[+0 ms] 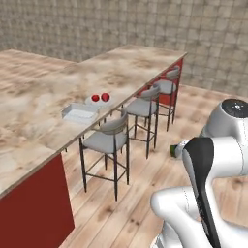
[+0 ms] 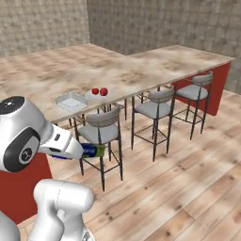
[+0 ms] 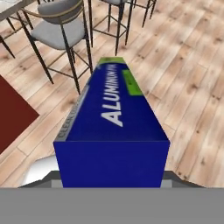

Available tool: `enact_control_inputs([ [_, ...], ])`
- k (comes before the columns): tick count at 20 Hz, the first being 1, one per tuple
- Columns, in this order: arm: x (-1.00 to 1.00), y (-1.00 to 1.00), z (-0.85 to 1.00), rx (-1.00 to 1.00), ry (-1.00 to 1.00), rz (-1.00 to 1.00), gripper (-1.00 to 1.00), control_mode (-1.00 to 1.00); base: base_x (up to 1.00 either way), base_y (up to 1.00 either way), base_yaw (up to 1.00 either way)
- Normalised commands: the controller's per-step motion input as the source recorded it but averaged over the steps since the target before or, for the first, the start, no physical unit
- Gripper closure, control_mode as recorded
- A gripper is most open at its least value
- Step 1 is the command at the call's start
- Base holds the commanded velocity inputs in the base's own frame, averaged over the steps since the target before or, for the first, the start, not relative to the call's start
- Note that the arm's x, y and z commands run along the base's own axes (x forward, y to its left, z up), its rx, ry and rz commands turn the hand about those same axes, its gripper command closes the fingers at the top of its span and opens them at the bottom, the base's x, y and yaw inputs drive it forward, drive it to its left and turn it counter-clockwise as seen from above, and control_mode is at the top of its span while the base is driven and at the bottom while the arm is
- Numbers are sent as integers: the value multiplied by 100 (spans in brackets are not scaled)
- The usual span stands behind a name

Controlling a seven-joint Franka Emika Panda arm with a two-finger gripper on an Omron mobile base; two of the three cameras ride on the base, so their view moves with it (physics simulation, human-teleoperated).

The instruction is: Retrieve the tupperware and aluminum foil from the cabinet and place them on the dining counter near the plate with tomato and onion to prepare for storing leftovers.

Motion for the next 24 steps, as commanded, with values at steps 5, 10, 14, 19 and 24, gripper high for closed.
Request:
enact_control_inputs([
  [5,0,0,0,0,0,0,100,100,100,-67,37],
  [10,0,0,0,0,0,0,100,100,97,-69,36],
  [14,0,0,0,0,0,0,100,100,93,-64,36],
  [19,0,0,0,0,0,0,100,100,93,-50,37],
  [24,0,0,0,0,0,0,100,100,91,-40,38],
])
